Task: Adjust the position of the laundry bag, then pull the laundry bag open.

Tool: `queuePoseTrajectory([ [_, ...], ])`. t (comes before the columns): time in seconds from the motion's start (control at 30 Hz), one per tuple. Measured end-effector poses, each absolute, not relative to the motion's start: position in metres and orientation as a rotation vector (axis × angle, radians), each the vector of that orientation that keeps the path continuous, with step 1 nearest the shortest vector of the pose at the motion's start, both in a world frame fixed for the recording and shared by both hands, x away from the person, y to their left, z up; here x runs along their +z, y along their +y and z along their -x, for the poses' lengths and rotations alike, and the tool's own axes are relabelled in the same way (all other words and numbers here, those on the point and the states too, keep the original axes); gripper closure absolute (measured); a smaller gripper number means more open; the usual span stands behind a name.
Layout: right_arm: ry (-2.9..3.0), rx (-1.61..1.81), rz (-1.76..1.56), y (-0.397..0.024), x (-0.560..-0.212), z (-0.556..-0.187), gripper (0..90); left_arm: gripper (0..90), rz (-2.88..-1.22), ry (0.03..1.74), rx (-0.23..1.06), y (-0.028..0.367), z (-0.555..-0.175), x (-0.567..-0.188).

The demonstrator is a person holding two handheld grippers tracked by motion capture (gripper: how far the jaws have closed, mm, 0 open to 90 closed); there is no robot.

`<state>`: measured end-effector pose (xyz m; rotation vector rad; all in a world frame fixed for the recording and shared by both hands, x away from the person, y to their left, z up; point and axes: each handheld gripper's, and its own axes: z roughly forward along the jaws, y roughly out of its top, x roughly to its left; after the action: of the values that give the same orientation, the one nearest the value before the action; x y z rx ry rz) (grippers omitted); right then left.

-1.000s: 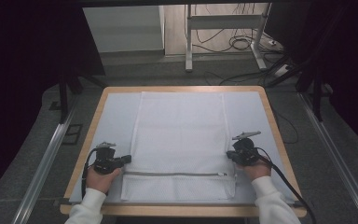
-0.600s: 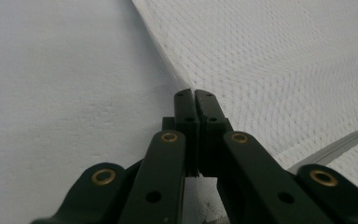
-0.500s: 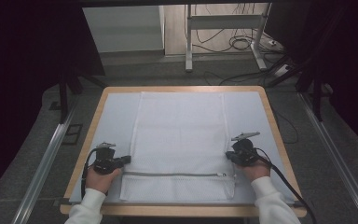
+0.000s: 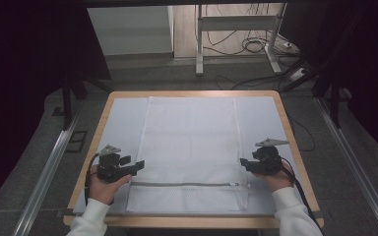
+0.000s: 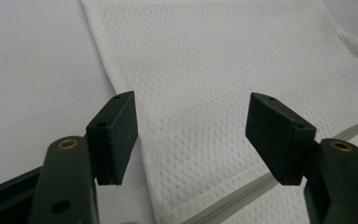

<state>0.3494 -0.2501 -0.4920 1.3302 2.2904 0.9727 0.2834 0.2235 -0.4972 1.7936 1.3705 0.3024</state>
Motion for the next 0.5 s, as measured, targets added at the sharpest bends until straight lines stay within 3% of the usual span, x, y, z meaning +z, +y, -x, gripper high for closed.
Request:
queuePoseTrajectory([
  [0.2,2.242,1.061,-1.355,-0.261,-0.487,-0.346,32.9,29.3,-1.828,1.342,0.318,0.211,-0.282,-0.492],
  [0.5,2.254,1.080,-1.341,-0.266,-0.487,-0.345,32.9,25.4,-1.856,1.293,0.307,0.188,-0.282,-0.481],
])
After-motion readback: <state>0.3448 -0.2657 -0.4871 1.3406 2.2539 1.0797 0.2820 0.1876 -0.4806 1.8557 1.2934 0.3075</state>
